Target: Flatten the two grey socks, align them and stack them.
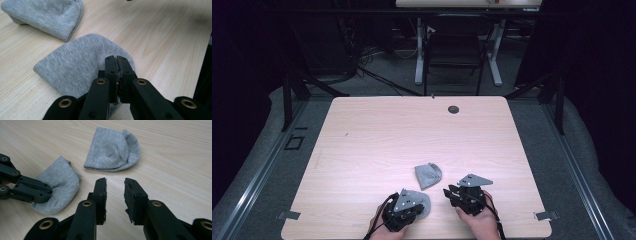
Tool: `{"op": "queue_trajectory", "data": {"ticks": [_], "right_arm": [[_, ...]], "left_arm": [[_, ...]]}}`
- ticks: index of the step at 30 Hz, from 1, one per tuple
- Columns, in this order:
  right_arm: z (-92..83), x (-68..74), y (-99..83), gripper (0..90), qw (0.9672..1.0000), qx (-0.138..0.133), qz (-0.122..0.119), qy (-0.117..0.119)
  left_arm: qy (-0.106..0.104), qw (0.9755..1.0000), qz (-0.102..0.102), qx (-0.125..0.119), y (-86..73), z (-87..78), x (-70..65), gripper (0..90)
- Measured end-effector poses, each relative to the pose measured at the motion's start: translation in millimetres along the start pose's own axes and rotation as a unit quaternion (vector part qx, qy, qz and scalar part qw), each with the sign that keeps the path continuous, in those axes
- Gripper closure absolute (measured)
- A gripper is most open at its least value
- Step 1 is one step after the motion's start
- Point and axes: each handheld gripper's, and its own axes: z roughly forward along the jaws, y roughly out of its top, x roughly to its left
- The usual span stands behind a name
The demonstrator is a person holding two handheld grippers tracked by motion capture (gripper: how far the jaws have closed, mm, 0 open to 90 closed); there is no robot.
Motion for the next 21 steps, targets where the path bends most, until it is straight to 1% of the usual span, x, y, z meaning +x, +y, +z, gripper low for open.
{"op": "queue_trajectory", "data": {"ticks": [2,5,6,7,9,10,12,14,15,17,18,20,21], "right_arm": [[0.4,0.6,-0.1,71.1,1.0,-0.001,0.001,-0.001],[0.3,0.3,-0.2,71.1,1.0,-0.002,0.0,0.0],[0.1,0.0,-0.2,71.1,1.0,-0.001,0.0,0.0],[0.1,0.0,-0.2,71.1,1.0,-0.001,0.001,-0.001],[-0.2,-0.5,-0.3,71.1,1.0,-0.001,0.0,-0.001],[0.0,-0.3,-0.4,71.1,1.0,-0.003,0.003,0.0],[-0.6,-0.2,-0.2,71.1,1.0,-0.002,0.001,0.001],[-0.6,0.0,-0.2,71.1,1.0,-0.002,0.001,0.001],[-0.4,0.0,-0.2,71.1,1.0,-0.002,0.0,0.002],[-0.2,0.1,-0.1,71.1,1.0,-0.001,-0.001,0.001],[0.1,0.3,-0.2,71.1,1.0,-0.002,0.0,0.001],[0.3,0.4,-0.4,71.1,1.0,-0.001,0.0,0.001],[0.5,0.6,-0.5,71.1,1.0,-0.001,0.001,0.0]], "left_arm": [[0.003,1.0,0.002,0.0,0.4,0.2,-0.3,90.0],[-0.004,1.0,-0.005,0.001,0.8,-0.4,0.9,89.7],[-0.01,0.9999,-0.01,0.001,0.8,-1.1,1.8,87.5],[-0.015,0.9998,-0.011,0.0,0.6,-1.3,1.9,82.1],[-0.026,0.9996,-0.011,-0.001,-0.1,-1.3,1.6,74.7],[-0.025,0.9997,-0.008,-0.002,-0.5,-1.1,1.3,73.1],[-0.022,0.9997,-0.008,-0.007,-1.9,0.2,0.1,73.2],[-0.018,0.9998,-0.003,-0.006,-2.3,0.7,-1.0,73.4],[-0.011,0.9999,0.003,-0.007,-2.7,1.1,-2.6,73.6],[0.002,0.9997,0.023,-0.01,-3.8,2.2,-6.6,73.9],[0.009,0.9995,0.029,-0.011,-4.1,3.0,-8.9,74.1],[0.016,0.9992,0.034,-0.011,-4.4,3.7,-11.1,75.1],[0.016,0.9992,0.035,-0.011,-4.5,3.9,-10.9,75.9]]}}
